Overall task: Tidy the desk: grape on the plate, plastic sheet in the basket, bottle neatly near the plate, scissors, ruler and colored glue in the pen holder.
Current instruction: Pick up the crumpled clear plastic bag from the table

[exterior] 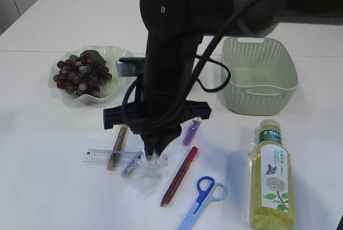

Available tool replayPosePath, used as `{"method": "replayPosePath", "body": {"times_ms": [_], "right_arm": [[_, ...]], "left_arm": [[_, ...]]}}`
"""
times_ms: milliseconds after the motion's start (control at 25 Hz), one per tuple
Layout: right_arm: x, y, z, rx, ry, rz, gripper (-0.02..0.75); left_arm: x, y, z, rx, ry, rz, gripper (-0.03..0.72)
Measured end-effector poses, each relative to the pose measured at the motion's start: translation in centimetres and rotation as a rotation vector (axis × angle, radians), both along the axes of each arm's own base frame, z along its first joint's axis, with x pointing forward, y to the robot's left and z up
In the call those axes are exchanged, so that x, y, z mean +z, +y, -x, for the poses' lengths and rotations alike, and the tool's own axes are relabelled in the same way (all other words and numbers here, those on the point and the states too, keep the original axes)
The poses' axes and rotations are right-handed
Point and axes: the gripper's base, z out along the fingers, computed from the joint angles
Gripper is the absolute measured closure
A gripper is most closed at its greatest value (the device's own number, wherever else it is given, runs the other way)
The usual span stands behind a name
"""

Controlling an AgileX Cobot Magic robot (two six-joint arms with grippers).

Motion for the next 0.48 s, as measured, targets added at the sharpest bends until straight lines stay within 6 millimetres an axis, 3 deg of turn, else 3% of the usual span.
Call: {"method": "replayPosePath", "body": {"times_ms": [240,480], "right_arm": [[4.0,0.4,-2.2,-0.010,-0.157,-0.040,0.647],[7.0,-1.3,-4.9,-0.074,-0.257,-0.077,0.647]], "left_arm": [[0.0,0.0,0.0,0.002,-0.001,-0.004,0.263],[0.0,0.1,0.0,0.003,-0.001,-0.006,0.263]]}}
